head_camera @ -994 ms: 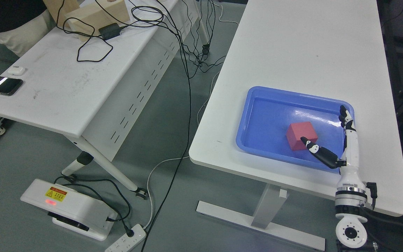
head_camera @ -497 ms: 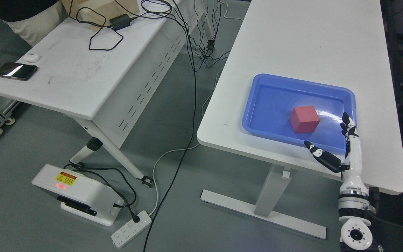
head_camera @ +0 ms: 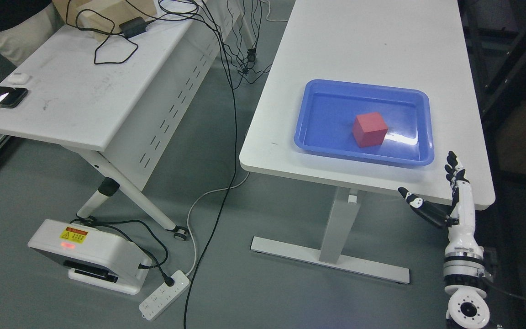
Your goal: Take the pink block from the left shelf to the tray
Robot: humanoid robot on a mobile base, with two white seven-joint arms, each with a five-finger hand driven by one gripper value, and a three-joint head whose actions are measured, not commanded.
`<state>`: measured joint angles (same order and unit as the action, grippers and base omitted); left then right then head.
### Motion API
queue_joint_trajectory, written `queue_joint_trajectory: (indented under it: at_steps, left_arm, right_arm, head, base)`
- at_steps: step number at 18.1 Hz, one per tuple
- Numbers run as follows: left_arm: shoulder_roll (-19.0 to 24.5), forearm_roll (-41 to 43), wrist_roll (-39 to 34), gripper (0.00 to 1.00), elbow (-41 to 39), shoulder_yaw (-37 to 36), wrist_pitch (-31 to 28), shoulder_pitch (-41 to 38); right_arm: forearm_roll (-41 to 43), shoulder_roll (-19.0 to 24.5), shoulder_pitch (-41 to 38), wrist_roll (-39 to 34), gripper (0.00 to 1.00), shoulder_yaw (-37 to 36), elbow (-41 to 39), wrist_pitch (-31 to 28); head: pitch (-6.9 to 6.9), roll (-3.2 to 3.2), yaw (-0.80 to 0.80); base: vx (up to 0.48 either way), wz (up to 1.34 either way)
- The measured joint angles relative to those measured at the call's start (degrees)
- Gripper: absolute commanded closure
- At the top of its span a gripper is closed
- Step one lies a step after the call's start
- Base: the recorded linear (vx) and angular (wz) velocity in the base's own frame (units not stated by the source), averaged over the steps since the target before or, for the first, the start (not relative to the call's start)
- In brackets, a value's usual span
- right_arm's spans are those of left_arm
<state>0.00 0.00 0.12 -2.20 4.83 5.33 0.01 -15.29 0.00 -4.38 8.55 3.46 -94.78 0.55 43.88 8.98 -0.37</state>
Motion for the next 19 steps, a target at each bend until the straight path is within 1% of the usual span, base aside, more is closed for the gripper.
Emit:
queue_joint_trajectory:
  at_steps: [4,14,19]
  left_arm:
    - [0.0,0.0,0.0,0.00,0.0,0.0,0.0,0.0]
    - [0.0,0.0,0.0,0.00,0.0,0.0,0.0,0.0]
    - [0.0,0.0,0.0,0.00,0.0,0.0,0.0,0.0]
  right_arm:
    - [0.4,0.0,-0.1,0.0,0.00,-0.3,-0.2,0.0]
    - [0.9,0.0,-0.2,-0.2,0.00,-0.7,-0.4,0.0]
    - [1.0,0.0,-0.2,-0.2,0.00,-0.8,-0.5,-0.1]
  head:
    - [0.00,0.00,0.00]
    - [0.00,0.00,0.00]
    - [0.00,0.00,0.00]
  base:
    - [-0.126,-0.18]
    - [-0.173,0.08]
    - [-0.043,0.03]
